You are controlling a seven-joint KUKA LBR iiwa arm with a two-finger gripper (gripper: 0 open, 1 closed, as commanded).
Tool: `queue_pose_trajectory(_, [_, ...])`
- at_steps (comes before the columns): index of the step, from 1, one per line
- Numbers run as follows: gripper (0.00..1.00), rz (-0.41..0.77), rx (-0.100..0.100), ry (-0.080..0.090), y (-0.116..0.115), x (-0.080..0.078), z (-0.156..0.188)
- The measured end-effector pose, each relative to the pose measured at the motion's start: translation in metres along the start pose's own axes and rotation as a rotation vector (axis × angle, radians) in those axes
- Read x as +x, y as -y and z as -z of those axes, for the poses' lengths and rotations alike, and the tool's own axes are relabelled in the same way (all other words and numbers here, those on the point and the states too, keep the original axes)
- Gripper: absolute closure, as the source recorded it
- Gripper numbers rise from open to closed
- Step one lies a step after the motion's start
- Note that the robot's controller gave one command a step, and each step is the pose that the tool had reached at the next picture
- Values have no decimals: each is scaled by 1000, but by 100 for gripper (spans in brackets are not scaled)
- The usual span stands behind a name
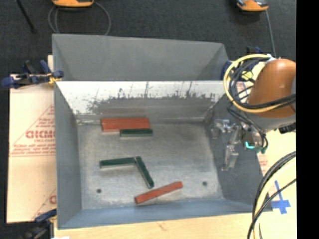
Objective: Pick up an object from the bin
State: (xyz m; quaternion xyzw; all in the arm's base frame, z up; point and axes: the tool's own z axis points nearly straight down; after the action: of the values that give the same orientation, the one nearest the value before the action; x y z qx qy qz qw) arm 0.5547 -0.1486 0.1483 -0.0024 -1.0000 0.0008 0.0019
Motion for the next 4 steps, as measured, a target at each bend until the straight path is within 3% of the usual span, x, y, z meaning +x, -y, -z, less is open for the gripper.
queue_pose_trajectory(1, [0, 149, -4, 2, -83, 26, -41])
queue_pose_trajectory(2, [100, 146, 1, 7, -79, 25, -39])
queue_pose_trajectory(3, [0, 148, 1, 7, -79, 25, -39])
queue_pose_trajectory(4, [0, 386, 4, 13, -57, -8, 15])
